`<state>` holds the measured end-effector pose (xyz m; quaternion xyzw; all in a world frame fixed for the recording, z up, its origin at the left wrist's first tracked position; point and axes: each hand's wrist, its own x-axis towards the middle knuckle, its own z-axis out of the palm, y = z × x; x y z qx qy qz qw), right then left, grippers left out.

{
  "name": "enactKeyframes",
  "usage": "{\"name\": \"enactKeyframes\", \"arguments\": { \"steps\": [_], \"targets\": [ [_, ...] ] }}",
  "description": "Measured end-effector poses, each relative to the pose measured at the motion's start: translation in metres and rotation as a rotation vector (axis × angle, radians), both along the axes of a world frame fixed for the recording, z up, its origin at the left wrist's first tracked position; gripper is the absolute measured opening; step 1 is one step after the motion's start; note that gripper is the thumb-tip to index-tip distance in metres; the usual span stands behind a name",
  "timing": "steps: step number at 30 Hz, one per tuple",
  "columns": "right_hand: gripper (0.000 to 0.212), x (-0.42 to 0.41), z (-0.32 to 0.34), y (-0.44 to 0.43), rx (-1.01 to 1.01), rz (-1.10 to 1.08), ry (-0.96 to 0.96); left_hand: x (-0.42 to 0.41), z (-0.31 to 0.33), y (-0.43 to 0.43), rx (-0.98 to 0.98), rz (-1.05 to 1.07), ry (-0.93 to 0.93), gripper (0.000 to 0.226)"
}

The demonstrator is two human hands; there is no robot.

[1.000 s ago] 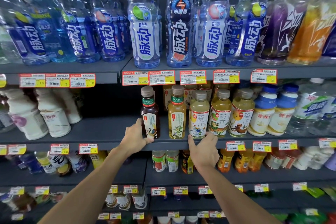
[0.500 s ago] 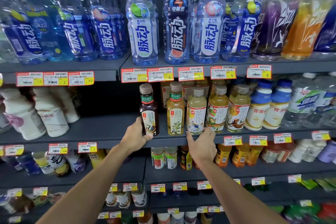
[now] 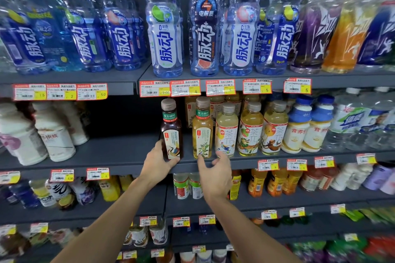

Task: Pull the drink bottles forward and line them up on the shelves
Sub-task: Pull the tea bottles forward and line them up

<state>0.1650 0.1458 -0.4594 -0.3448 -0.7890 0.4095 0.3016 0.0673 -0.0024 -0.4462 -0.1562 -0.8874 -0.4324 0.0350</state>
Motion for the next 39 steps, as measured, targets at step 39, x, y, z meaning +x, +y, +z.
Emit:
{"name": "enactKeyframes", "arguments": {
  "steps": [39],
  "targets": [
    [0.017, 0.036, -0.092, 0.006, 0.202, 0.308, -0.022, 0.082, -0.088, -0.001, 0.113, 0.233, 0.397, 0.029]
  ]
}}
